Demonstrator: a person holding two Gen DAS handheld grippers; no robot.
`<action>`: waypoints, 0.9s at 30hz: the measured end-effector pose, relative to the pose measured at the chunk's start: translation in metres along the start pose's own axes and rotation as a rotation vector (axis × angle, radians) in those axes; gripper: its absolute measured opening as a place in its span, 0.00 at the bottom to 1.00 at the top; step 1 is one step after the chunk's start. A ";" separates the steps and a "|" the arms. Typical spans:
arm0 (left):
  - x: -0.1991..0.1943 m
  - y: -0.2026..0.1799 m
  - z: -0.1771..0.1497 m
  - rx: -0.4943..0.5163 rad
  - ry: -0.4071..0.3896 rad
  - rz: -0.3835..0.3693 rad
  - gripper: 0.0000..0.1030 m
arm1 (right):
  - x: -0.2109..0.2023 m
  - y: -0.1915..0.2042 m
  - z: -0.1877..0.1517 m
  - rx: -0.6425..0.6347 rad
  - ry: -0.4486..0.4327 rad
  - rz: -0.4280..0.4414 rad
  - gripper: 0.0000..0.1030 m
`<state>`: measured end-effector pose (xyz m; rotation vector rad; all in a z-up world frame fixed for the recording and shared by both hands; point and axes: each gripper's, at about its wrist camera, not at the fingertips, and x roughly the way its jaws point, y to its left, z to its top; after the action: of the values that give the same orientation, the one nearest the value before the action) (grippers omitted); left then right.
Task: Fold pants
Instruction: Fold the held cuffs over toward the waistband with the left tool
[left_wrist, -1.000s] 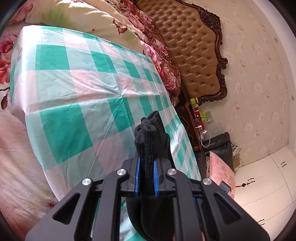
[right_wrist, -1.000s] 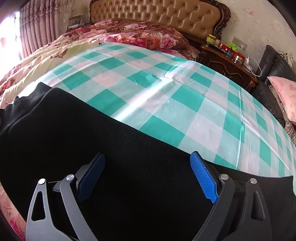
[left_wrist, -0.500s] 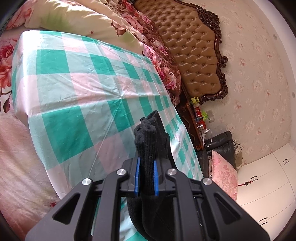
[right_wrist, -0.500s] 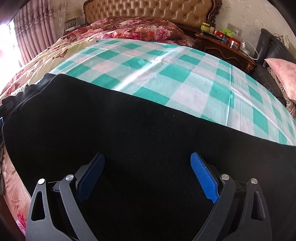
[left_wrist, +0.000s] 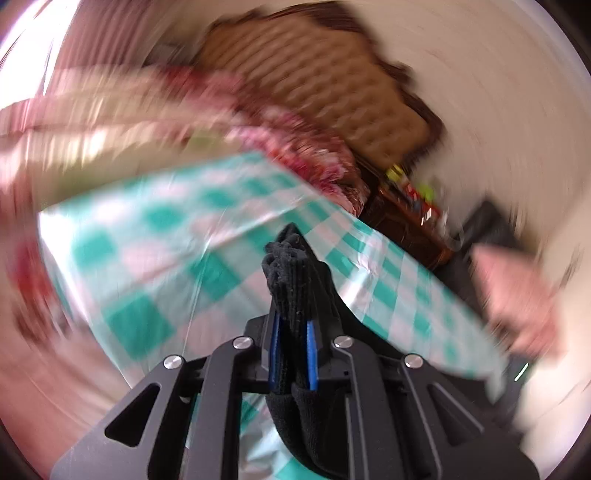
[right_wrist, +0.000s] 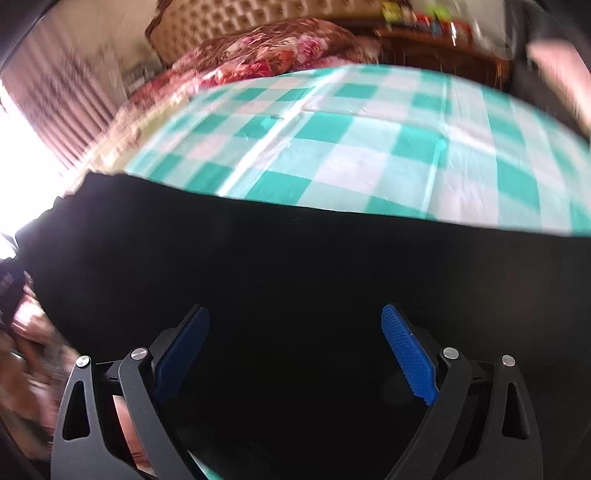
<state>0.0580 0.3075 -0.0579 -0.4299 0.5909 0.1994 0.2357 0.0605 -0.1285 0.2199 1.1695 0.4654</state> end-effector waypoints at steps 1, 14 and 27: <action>-0.004 -0.017 -0.002 0.067 -0.016 0.016 0.11 | -0.008 -0.012 0.001 0.044 0.005 0.048 0.89; 0.029 -0.255 -0.273 1.280 -0.130 0.093 0.11 | -0.083 -0.156 -0.035 0.409 -0.036 0.253 0.90; 0.014 -0.250 -0.263 1.185 -0.213 0.040 0.11 | -0.042 -0.116 -0.026 0.336 0.167 0.380 0.90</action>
<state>0.0144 -0.0320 -0.1781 0.7431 0.4187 -0.0868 0.2261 -0.0637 -0.1506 0.7139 1.3726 0.6258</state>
